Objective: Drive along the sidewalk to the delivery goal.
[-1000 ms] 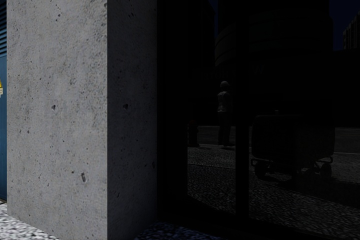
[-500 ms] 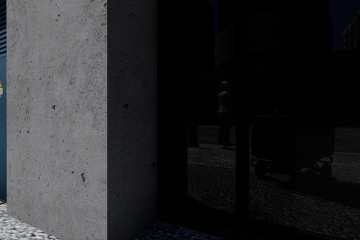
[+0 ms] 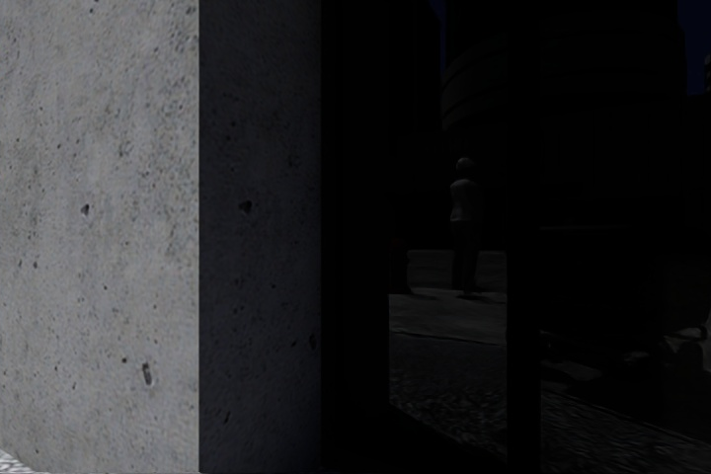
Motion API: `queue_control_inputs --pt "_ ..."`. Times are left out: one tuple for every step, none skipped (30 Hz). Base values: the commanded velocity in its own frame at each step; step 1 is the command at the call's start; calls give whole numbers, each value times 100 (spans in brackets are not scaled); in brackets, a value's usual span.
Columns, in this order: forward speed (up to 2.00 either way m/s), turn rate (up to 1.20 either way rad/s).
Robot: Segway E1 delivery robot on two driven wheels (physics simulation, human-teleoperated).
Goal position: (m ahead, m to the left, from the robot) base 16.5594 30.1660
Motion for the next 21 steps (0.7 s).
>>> queue_control_inputs --pt "67 52" --pt "63 62" --pt "60 77" --pt "58 86" --pt "56 88" --pt "56 88" --pt "50 89" --pt "47 89" --pt "44 89" --pt "44 89" --pt "38 89" --pt "35 90" --pt "35 91" --pt "34 91" --pt "34 91" --pt "34 91" --pt "34 91" --pt "34 91" --pt "34 91" --pt "34 91" --pt "34 91"
